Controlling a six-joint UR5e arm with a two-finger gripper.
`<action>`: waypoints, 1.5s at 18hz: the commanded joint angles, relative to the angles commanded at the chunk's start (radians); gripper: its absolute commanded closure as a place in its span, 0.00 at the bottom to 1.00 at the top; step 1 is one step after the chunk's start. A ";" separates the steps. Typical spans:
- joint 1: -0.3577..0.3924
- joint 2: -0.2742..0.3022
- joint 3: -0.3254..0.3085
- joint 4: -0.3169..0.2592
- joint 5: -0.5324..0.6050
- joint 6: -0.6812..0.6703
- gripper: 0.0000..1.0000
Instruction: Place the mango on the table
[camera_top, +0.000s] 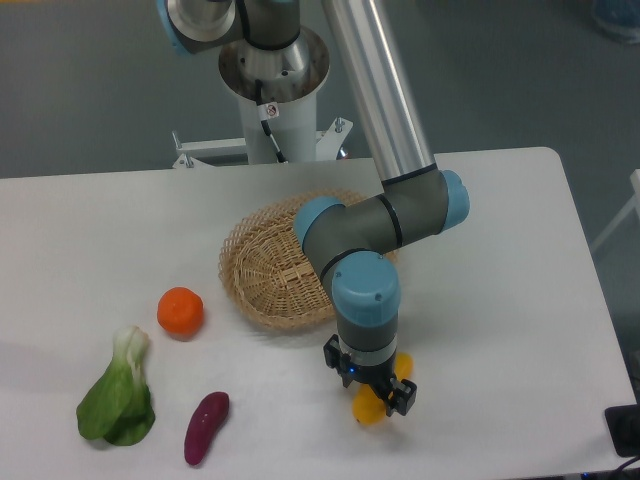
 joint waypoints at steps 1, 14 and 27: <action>0.000 0.002 0.002 0.000 0.000 0.000 0.00; 0.112 0.129 0.005 -0.119 -0.009 0.104 0.00; 0.262 0.202 -0.015 -0.265 -0.043 0.248 0.00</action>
